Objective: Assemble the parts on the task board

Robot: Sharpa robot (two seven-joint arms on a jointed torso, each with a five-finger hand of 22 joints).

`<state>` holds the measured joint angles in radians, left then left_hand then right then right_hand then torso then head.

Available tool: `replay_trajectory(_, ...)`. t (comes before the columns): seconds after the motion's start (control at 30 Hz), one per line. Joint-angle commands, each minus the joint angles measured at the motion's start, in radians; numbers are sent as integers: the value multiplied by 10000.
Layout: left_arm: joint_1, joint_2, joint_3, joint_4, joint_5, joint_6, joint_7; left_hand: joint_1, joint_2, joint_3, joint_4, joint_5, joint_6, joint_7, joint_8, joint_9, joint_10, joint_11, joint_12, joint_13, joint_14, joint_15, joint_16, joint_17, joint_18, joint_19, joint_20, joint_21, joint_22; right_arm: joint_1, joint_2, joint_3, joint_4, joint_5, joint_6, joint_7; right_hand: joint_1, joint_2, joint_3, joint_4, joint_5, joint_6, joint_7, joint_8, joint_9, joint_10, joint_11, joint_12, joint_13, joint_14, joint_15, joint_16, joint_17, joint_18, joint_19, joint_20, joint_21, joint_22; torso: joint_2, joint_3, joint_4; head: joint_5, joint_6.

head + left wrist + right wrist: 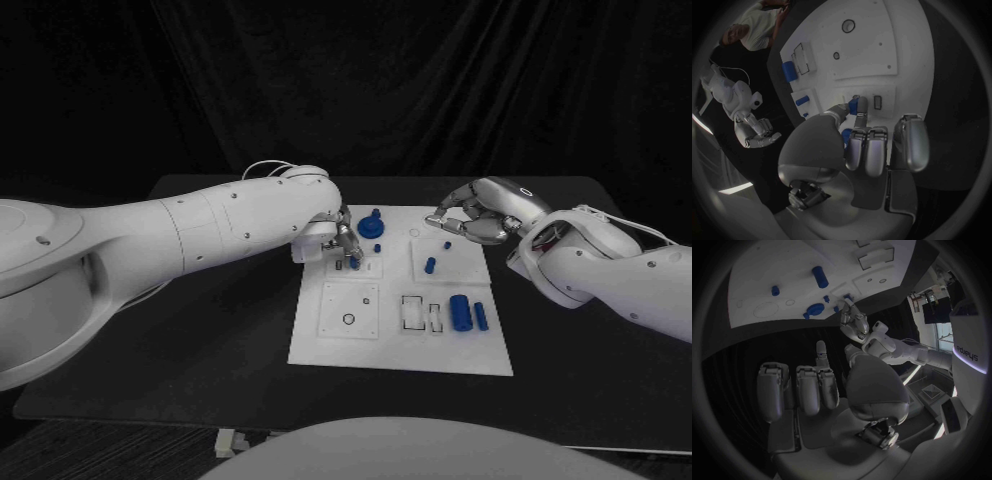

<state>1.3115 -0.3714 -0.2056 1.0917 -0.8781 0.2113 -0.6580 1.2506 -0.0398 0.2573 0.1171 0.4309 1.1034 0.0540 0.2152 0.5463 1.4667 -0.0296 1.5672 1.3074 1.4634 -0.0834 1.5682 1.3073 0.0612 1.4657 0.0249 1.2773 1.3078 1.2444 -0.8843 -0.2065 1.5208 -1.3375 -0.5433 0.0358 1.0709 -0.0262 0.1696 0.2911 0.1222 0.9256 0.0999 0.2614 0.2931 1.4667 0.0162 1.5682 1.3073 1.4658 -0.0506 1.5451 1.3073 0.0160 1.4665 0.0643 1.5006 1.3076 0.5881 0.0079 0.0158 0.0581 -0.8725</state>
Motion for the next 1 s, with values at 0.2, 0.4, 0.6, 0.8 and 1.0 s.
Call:
replay_trajectory(0.2,-131,21,-60,65,37,167,65,4,67,1710,-1618,15,2,-67,22,15,1041,-52,36,2634,1074,-72,26,2635,-25,221,-42,-41,1829,-30,18,5,-8,-16,117,-202,-20,91,-48,0,-55,-49,1,31,9,1041,65,26,2635,883,78,-41,1975,62,609,33,-72,2339,3,0,1,4,-1)
replay_trajectory(0.4,-134,8,-60,85,37,170,72,4,67,1710,-1618,15,2,-67,22,15,1041,-52,36,2634,1074,-72,26,2635,-25,221,-42,-41,1829,-33,14,5,-14,-16,148,-216,-20,91,-48,0,-55,-49,1,31,9,1041,65,26,2635,883,78,-41,1975,62,609,33,-72,2339,1,-1,2,8,-1)
replay_trajectory(0.6,-137,21,-60,74,37,159,92,2,66,1723,-1622,18,-2,-68,29,29,1041,-53,36,2634,1074,-72,26,2635,-22,217,-43,-57,1825,-34,14,5,-17,-16,174,-225,-20,91,-48,0,-55,-49,1,31,9,1041,65,26,2635,883,78,-41,1975,62,609,33,-72,2339,-1,1,-1,14,-1)
replay_trajectory(0.8,-144,61,-60,48,37,186,117,2,66,1723,-1622,18,-2,-68,29,29,1041,-53,36,2634,1074,-72,26,2635,-22,217,-43,-57,1825,-36,21,5,-18,-16,187,-228,-17,102,-47,1,-54,-63,3,31,8,1041,66,26,2635,877,79,-52,1952,64,605,33,-78,2336,-1,1,1,23,-1)
replay_trajectory(1.0,-159,91,-60,-28,37,203,120,2,66,1723,-1622,18,-2,-68,29,29,1041,-53,36,2634,1074,-72,26,2635,-22,217,-43,-57,1825,-37,9,5,-10,-16,207,-230,-17,102,-47,1,-54,-63,3,31,8,1041,66,26,2635,877,79,-52,1952,64,605,33,-78,2336,2,2,2,24,-1)
